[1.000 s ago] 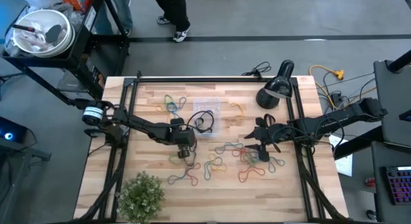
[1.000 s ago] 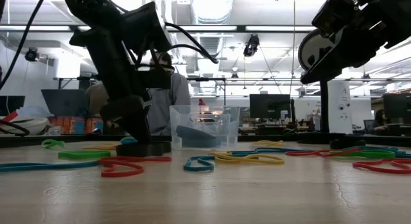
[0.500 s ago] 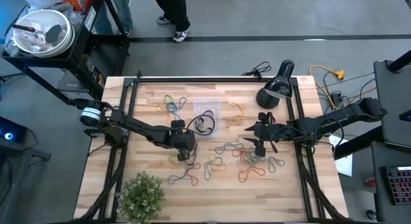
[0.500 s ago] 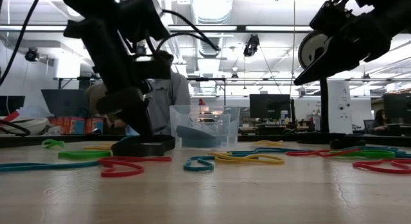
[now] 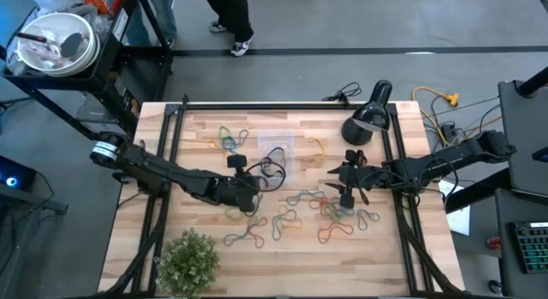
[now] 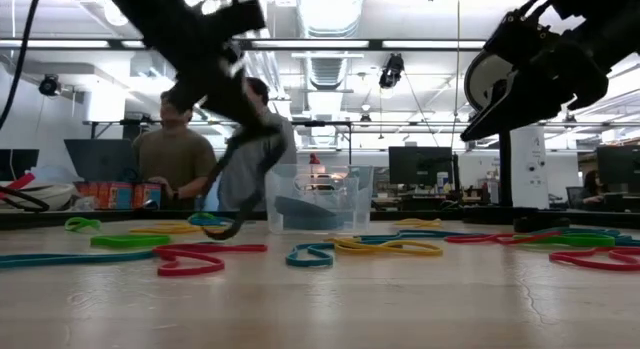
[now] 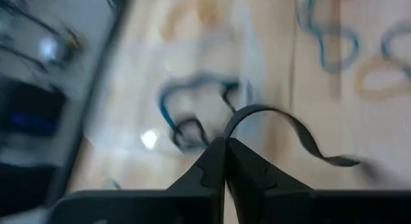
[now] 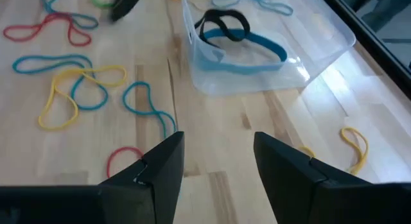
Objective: Pick and place rubber bands into bin
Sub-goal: Put the black rubber band into the transparent bin
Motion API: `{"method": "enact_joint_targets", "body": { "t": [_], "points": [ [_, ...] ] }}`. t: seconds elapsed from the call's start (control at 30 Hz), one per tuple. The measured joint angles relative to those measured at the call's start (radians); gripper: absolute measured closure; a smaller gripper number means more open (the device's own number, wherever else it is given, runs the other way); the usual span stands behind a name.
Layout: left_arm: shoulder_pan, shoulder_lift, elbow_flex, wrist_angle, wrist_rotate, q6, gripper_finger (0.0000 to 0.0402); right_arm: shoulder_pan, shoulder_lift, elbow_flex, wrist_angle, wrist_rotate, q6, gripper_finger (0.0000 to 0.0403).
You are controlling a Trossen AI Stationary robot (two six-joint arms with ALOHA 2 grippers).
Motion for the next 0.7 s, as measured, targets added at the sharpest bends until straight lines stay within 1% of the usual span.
{"method": "enact_joint_targets", "body": {
  "t": [0.23, 0.37, 0.5, 0.7],
  "points": [
    [0.03, -0.021, 0.002, 0.258, -0.106, 0.257, 0.0402, 0.0, 0.0, -0.01, 0.002, 0.005, 0.001, 0.022],
    [0.07, -0.021, 0.002, 0.385, -0.111, 0.363, 0.0402, -0.001, 0.0, -0.017, 0.003, 0.006, 0.003, 0.022],
    [0.122, -0.021, 0.002, 0.459, -0.112, 0.429, 0.0402, 0.0, 0.0, -0.027, 0.016, 0.007, 0.005, 0.022],
    [0.199, -0.012, 0.0, 0.479, -0.111, 0.437, 0.0402, 0.0, 0.0, -0.03, 0.018, 0.008, 0.011, 0.022]
  ]
}}
